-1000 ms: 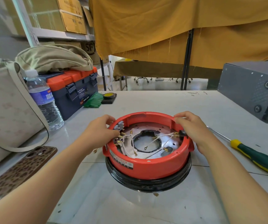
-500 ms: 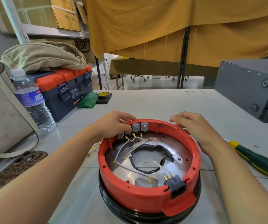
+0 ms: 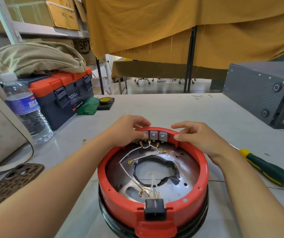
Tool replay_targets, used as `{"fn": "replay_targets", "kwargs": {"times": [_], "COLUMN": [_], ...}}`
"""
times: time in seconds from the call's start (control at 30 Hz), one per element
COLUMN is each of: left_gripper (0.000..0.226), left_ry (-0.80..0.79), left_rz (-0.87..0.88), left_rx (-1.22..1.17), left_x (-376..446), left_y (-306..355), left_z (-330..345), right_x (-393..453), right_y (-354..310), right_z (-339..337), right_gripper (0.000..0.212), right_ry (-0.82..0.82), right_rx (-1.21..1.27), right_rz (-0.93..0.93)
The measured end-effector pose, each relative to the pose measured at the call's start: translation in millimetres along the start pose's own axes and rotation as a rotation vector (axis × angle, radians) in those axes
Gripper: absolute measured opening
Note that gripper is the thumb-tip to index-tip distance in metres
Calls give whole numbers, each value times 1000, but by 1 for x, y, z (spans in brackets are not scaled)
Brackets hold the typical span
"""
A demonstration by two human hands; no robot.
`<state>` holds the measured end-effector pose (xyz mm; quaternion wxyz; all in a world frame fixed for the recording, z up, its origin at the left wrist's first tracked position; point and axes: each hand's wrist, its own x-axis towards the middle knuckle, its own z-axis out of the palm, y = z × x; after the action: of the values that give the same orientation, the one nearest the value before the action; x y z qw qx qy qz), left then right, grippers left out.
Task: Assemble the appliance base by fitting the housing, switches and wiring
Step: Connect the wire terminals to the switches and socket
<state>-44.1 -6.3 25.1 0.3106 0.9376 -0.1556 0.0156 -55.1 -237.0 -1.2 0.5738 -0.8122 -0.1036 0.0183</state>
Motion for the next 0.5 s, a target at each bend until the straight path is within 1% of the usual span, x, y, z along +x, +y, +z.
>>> {"fn": "replay_targets", "kwargs": {"times": [0.1, 0.17, 0.27, 0.33, 0.4, 0.43, 0.5], "left_gripper": [28, 28, 26, 20, 17, 16, 16], "left_ry": [73, 87, 120, 186, 220, 211, 154], "left_rz": [-34, -55, -49, -16, -2, -10, -36], "left_rx": [63, 76, 60, 96, 155, 184, 241], "left_x": [-2, -5, -13, -20, -27, -30, -34], "left_y": [0, 0, -2, -1, 0, 1, 2], "left_z": [2, 1, -2, -5, -6, -7, -7], "right_x": [-1, -1, 0, 0, -1, -1, -2], "right_y": [-2, -2, -2, -3, -4, -4, -4], "right_z": [1, 2, 7, 9, 9, 9, 10], "right_gripper": [21, 20, 24, 36, 49, 51, 47], "right_ry": [11, 47, 93, 49, -55, -91, -76], "right_rx": [-5, -26, -43, -15, 24, 38, 44], "right_rz": [11, 4, -20, -69, -93, -88, -76]}}
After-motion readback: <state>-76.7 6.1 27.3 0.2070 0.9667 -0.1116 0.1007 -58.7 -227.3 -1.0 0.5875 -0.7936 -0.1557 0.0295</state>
